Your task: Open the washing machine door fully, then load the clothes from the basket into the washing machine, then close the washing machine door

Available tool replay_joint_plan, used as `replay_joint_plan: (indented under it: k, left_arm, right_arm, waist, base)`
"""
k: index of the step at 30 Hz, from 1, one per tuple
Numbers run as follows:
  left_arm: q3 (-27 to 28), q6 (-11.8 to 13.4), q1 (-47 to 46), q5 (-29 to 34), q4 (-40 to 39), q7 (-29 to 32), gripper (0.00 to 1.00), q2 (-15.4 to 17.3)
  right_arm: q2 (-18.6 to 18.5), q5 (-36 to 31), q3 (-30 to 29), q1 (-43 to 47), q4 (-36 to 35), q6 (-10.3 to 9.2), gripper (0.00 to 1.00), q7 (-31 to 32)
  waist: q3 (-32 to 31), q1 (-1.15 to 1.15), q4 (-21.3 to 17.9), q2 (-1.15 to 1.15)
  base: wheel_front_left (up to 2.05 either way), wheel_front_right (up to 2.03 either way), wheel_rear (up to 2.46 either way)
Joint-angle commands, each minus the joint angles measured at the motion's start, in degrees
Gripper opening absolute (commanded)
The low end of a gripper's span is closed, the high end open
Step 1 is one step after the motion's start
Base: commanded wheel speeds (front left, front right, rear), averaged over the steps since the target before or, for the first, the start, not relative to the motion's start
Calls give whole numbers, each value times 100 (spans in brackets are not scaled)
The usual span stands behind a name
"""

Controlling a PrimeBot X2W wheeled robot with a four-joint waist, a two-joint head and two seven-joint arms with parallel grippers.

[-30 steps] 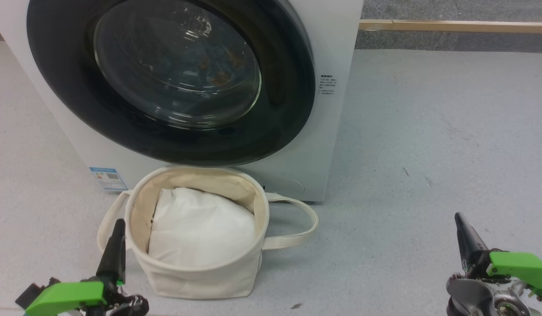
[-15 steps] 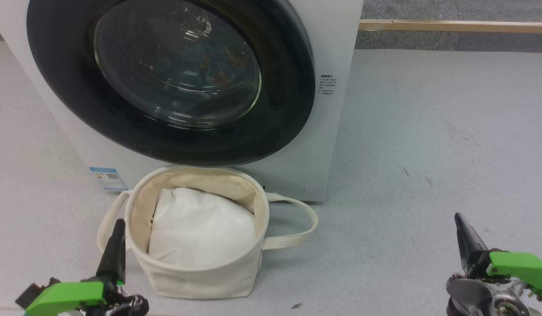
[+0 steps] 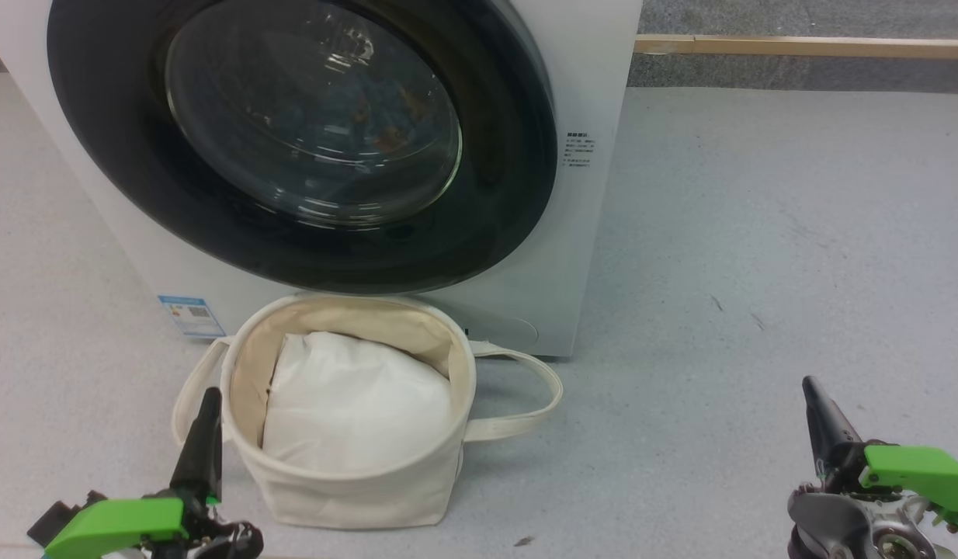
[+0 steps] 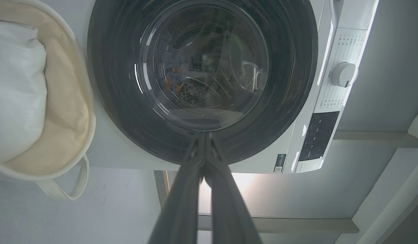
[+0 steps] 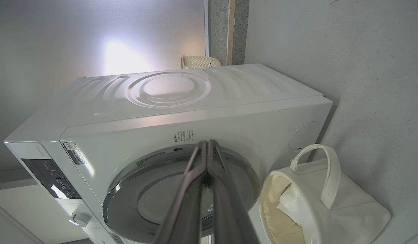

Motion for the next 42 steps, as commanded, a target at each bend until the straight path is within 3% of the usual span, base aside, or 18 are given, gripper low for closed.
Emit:
replay_joint_plan:
  k: [1,42]
  left_arm:
    - [200,3,-127,-17,-222,44,0,30]
    - [200,3,-127,-17,-223,44,0,30]
  right_arm:
    - [-39,47,130,-74,-224,1,0,1]
    - [-97,116,209,-67,-230,1,0,-61]
  waist:
    - [0,0,0,0]
    - [0,0,0,0]
  base:
    - [0,0,0]
    - [0,0,0]
